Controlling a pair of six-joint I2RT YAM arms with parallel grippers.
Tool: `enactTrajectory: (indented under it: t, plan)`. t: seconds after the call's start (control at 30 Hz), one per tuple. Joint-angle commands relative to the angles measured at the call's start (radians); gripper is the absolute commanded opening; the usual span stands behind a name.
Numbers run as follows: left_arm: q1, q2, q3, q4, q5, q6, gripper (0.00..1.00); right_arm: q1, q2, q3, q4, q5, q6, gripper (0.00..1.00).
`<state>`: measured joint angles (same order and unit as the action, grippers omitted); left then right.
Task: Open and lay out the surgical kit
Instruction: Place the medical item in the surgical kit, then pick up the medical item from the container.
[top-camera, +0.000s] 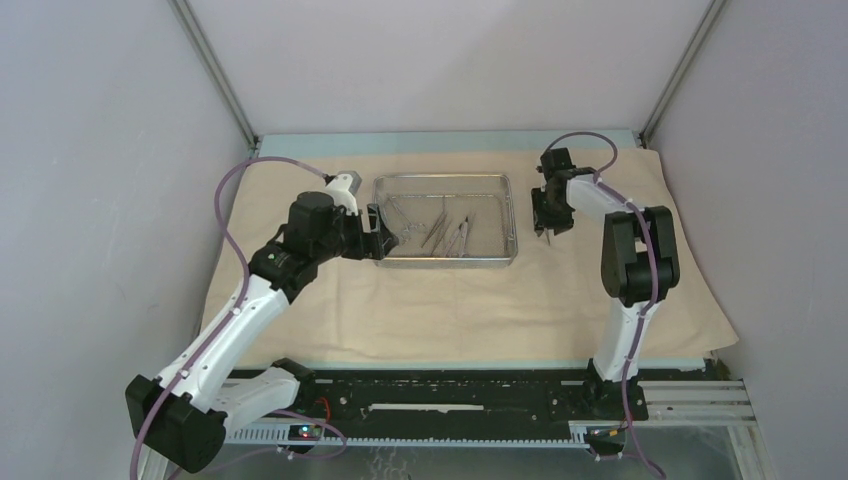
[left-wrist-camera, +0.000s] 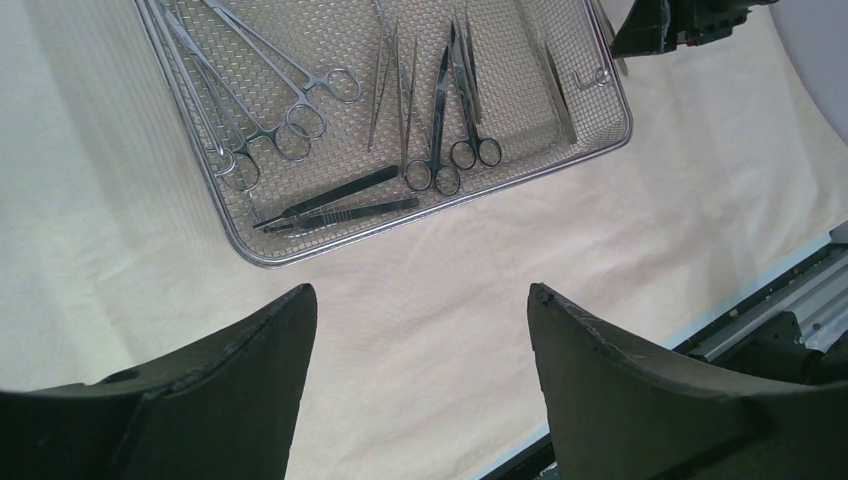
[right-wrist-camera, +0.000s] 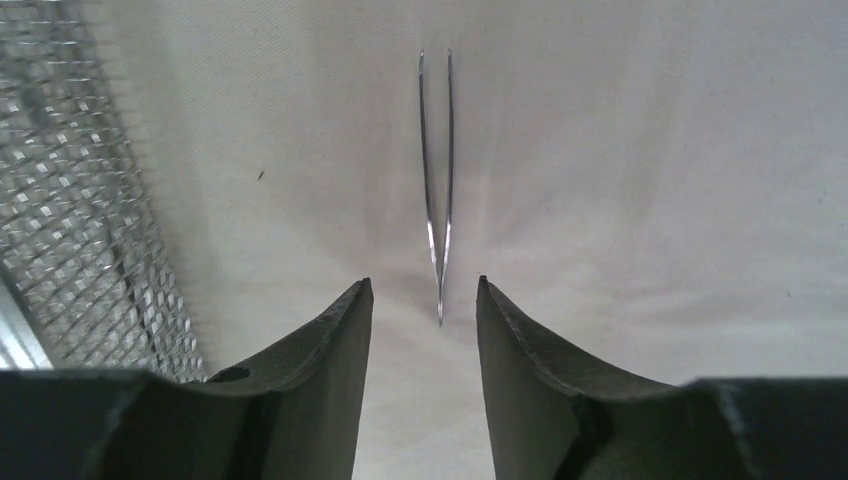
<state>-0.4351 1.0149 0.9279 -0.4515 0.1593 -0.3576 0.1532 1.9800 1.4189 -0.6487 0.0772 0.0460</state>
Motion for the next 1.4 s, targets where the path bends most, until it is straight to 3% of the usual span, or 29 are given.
enactTrajectory:
  t: [0.0,0.17,0.43,0.63,0.77,0.87,1.37]
  plan:
    - [0.01,-0.009,-0.034,0.023,-0.017,0.012,0.82,0.017,-0.11,0.052,-0.043,0.036,0.071,0.54]
    - [0.01,-0.015,-0.04,0.027,-0.023,0.006,0.83,0.041,-0.181,0.054,-0.06,0.057,0.141,0.58]
    - [0.009,-0.018,-0.039,0.031,-0.02,0.0,0.83,0.168,-0.222,0.146,-0.097,0.123,0.253,0.54]
    - [0.011,-0.026,-0.043,0.03,-0.023,-0.001,0.83,0.288,-0.078,0.342,-0.151,0.167,0.322,0.46]
    - [0.01,-0.036,-0.044,0.03,-0.026,-0.001,0.82,0.316,0.053,0.484,-0.189,0.18,0.358,0.36]
    - [0.01,-0.039,-0.044,0.03,-0.026,-0.001,0.83,0.322,0.144,0.571,-0.2,0.184,0.384,0.33]
    - [0.01,-0.04,-0.043,0.028,-0.013,-0.001,0.82,0.332,0.331,0.658,-0.171,0.197,0.454,0.31]
